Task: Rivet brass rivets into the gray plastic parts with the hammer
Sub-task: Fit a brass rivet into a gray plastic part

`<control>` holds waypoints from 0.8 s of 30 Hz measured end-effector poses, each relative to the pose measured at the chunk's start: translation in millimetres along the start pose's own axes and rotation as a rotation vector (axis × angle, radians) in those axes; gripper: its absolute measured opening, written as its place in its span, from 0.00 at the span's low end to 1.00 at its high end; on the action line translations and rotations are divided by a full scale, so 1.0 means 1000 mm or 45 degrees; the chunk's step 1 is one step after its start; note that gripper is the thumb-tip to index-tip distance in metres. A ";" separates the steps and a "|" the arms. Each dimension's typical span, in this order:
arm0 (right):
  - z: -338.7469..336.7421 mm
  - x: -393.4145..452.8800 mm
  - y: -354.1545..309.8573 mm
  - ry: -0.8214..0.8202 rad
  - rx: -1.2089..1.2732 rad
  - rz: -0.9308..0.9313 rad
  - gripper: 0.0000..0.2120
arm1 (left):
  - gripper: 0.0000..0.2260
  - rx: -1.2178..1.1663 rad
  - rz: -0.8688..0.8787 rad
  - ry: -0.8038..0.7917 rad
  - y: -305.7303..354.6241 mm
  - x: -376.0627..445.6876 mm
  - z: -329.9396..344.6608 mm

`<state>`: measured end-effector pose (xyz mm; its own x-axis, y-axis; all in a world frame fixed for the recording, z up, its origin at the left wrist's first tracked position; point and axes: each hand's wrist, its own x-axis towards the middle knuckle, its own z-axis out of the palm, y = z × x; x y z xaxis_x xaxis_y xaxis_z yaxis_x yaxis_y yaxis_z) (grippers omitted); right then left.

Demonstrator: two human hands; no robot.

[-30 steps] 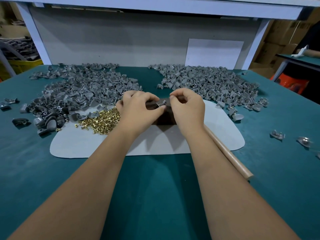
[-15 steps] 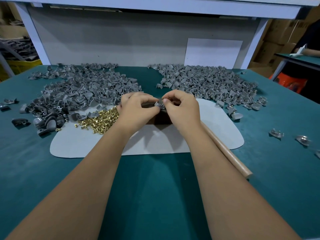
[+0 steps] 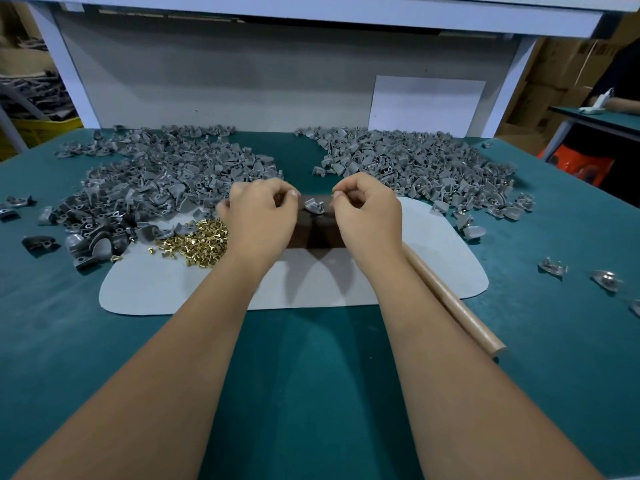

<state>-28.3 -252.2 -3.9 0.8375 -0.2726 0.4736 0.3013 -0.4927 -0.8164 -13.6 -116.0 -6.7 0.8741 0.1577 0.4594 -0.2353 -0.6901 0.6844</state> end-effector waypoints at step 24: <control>-0.001 0.001 -0.003 -0.082 -0.075 -0.001 0.07 | 0.09 -0.196 0.153 -0.240 0.000 -0.003 -0.005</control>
<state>-28.8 -252.1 -0.6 0.8654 -0.2194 0.4504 0.2761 -0.5413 -0.7942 -18.2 -112.8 -5.2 0.8961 -0.0631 0.4392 -0.3917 -0.5778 0.7160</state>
